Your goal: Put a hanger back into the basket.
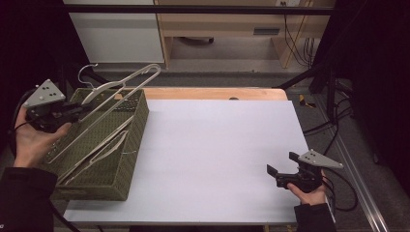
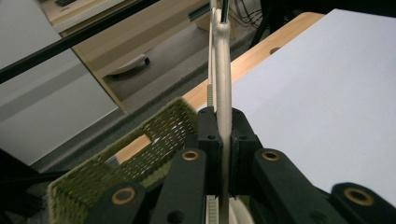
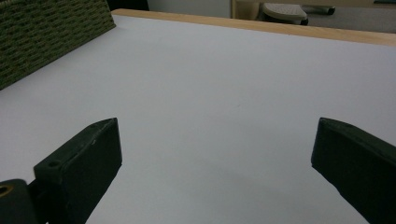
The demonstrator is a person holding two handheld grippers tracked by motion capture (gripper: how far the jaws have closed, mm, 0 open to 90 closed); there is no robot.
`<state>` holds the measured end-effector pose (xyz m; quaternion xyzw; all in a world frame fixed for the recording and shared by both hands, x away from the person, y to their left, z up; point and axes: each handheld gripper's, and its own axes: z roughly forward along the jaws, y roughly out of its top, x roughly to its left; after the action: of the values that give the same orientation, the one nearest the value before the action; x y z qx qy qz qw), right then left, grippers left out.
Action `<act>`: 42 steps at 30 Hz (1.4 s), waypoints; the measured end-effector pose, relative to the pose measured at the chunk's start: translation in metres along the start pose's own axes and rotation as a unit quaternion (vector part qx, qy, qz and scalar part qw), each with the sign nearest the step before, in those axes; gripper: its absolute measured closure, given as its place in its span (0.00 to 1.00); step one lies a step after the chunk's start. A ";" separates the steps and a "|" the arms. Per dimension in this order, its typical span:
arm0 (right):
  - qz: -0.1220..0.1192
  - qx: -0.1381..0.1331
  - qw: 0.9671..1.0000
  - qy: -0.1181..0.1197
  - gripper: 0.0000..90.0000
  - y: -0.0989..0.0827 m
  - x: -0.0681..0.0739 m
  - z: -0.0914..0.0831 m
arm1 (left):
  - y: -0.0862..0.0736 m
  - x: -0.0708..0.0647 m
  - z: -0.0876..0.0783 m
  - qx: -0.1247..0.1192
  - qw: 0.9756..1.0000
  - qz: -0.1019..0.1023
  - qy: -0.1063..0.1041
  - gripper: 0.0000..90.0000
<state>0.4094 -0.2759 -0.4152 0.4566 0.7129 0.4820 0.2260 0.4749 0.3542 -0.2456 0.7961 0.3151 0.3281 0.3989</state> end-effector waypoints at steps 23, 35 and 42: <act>-0.011 0.001 1.000 0.003 0.03 0.000 0.002 0.001 | -0.071 0.035 0.008 0.068 0.997 -0.002 0.035 0.95; -0.014 0.003 1.000 0.003 0.03 -0.001 0.002 0.002 | -0.101 0.021 0.028 0.118 0.993 0.014 0.026 0.95; -0.011 0.004 1.000 0.002 0.03 -0.001 0.003 0.002 | -0.128 0.012 0.046 0.129 0.991 0.007 0.027 0.95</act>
<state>0.4093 -0.2729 -0.4163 0.4485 0.7201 0.4778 0.2281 0.4872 0.4053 -0.3713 0.8337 0.3601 0.3091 0.2824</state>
